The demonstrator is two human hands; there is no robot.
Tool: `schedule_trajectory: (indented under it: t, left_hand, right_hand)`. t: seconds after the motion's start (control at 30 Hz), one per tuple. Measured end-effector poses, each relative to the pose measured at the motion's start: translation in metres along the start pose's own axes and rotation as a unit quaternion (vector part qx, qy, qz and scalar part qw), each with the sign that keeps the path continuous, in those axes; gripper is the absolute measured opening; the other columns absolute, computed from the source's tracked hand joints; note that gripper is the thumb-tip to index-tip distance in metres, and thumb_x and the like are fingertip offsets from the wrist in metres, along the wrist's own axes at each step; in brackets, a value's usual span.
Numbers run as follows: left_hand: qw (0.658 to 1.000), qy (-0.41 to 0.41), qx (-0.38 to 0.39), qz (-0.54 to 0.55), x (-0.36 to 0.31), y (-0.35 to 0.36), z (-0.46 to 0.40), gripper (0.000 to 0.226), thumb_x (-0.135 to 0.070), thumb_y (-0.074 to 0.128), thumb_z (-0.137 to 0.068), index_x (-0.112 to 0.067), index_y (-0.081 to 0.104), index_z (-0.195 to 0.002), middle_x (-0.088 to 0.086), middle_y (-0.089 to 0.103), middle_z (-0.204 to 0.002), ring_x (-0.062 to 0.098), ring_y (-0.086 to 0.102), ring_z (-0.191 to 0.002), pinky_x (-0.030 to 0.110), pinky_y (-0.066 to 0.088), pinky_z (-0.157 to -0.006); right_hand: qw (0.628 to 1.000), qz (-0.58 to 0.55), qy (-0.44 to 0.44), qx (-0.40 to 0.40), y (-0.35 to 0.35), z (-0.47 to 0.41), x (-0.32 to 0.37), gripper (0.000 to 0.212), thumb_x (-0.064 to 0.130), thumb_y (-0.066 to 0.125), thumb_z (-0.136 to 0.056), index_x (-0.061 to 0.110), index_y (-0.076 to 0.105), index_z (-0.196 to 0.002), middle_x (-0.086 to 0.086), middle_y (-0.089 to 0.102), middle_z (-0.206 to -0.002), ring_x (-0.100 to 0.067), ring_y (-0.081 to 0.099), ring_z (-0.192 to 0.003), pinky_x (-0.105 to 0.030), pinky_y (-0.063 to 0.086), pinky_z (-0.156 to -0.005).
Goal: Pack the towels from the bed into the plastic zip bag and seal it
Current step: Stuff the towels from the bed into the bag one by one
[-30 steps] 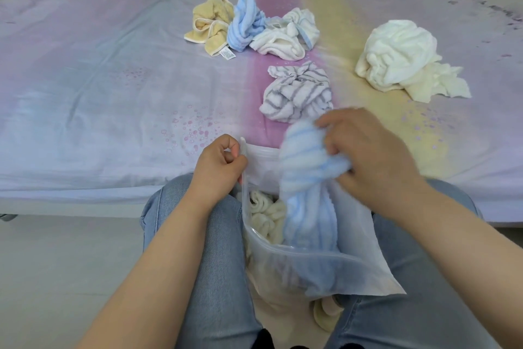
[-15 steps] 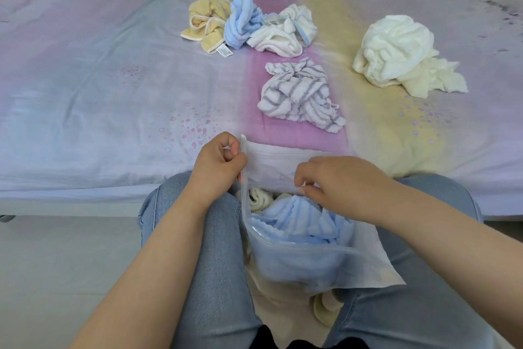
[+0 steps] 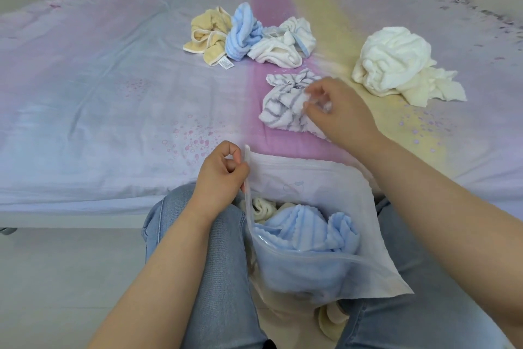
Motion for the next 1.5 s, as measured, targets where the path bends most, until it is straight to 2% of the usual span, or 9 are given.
schedule_trajectory:
  t: [0.2,0.43,0.63,0.8,0.97,1.1,1.2,1.33,1.5]
  left_hand:
    - [1.0,-0.004,-0.013,-0.005,-0.003,0.0,0.001,0.04,0.003,0.053,-0.084,-0.031,0.045,-0.066,-0.006,0.039,-0.043,0.01,0.039,-0.037,0.019,0.036,-0.042]
    - [1.0,-0.007,-0.014,-0.007,-0.001,-0.003,0.001,0.034,0.003,0.053,-0.084,-0.028,0.045,-0.069,-0.007,0.037,-0.043,0.011,0.038,-0.037,0.023,0.037,-0.043]
    - [1.0,0.003,-0.015,-0.007,0.0,-0.004,0.001,0.034,0.001,0.053,-0.083,-0.029,0.045,-0.07,-0.01,0.042,-0.04,0.01,0.046,-0.035,0.018,0.039,-0.043]
    - [1.0,-0.003,-0.017,-0.012,-0.002,-0.001,0.001,0.031,0.002,0.052,-0.081,-0.026,0.044,-0.07,-0.007,0.039,-0.041,0.009,0.045,-0.035,0.019,0.037,-0.043]
    - [1.0,-0.006,-0.012,-0.006,-0.004,0.001,0.003,0.029,0.001,0.051,-0.08,-0.026,0.045,-0.07,-0.001,0.038,-0.044,0.015,0.046,-0.038,0.026,0.041,-0.047]
    - [1.0,-0.003,-0.012,-0.003,-0.006,-0.001,0.005,0.037,0.002,0.05,-0.08,-0.032,0.044,-0.066,-0.011,0.037,-0.039,0.008,0.043,-0.034,0.018,0.037,-0.042]
    - [1.0,0.002,-0.012,-0.009,-0.006,-0.003,0.006,0.033,0.001,0.05,-0.079,-0.03,0.044,-0.068,-0.011,0.039,-0.039,0.009,0.044,-0.035,0.018,0.037,-0.041]
    - [1.0,0.0,-0.009,-0.013,-0.005,-0.003,0.006,0.031,-0.002,0.05,-0.078,-0.031,0.045,-0.068,-0.008,0.04,-0.04,0.01,0.044,-0.036,0.02,0.037,-0.041]
    - [1.0,0.0,-0.007,-0.015,-0.005,-0.003,0.005,0.03,-0.006,0.051,-0.076,-0.034,0.045,-0.067,-0.009,0.044,-0.037,0.014,0.043,-0.038,0.022,0.038,-0.043]
  right_hand:
    - [0.971,0.038,0.124,0.201,0.06,-0.044,-0.055,0.083,0.042,0.07,-0.078,0.021,0.027,-0.146,-0.011,0.027,-0.151,-0.029,0.034,-0.135,-0.036,0.033,-0.108]
    - [0.969,-0.124,0.127,0.172,0.053,-0.037,-0.051,0.02,0.011,0.069,-0.08,0.025,0.061,-0.092,0.005,0.065,-0.091,-0.008,0.057,-0.078,-0.019,0.041,-0.068]
    - [0.972,-0.22,0.039,0.069,-0.024,0.019,0.005,0.026,0.037,0.066,-0.065,0.047,0.058,-0.087,0.026,0.062,-0.079,0.012,0.052,-0.067,-0.006,0.04,-0.061]
    - [0.959,0.012,-0.085,0.27,-0.027,0.094,0.036,0.047,0.03,0.062,-0.072,0.041,0.051,-0.115,0.008,0.056,-0.115,-0.011,0.051,-0.108,-0.027,0.043,-0.089]
    - [0.808,0.226,-0.076,0.539,0.0,0.142,0.026,0.077,0.04,0.052,-0.089,0.038,0.005,-0.15,0.007,0.034,-0.144,-0.01,0.041,-0.126,-0.013,0.035,-0.087]
    - [0.936,0.157,-0.044,0.314,-0.013,0.084,0.033,0.033,0.049,0.05,-0.088,0.051,0.048,-0.121,0.028,0.055,-0.09,-0.005,0.06,-0.094,-0.022,0.038,-0.065]
    - [0.994,0.037,0.009,0.1,-0.002,0.046,0.017,0.029,0.045,0.056,-0.087,0.041,0.055,-0.116,0.011,0.059,-0.113,-0.013,0.056,-0.111,-0.026,0.043,-0.08]
    - [0.944,-0.002,0.115,0.309,0.043,0.031,-0.017,0.068,0.039,0.069,-0.082,0.027,0.038,-0.141,0.001,0.051,-0.118,-0.017,0.048,-0.122,-0.019,0.035,-0.094]
    - [0.969,-0.099,0.136,0.179,0.044,0.035,-0.028,0.023,0.002,0.06,-0.083,0.018,0.068,-0.098,-0.008,0.07,-0.1,-0.013,0.064,-0.084,-0.009,0.041,-0.062]
Point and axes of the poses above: each hand's wrist, its own z-axis away from the middle knuckle, its own y-axis out of the palm, x = y × z, the point moved 3 cm from there along -z, towards the middle knuckle
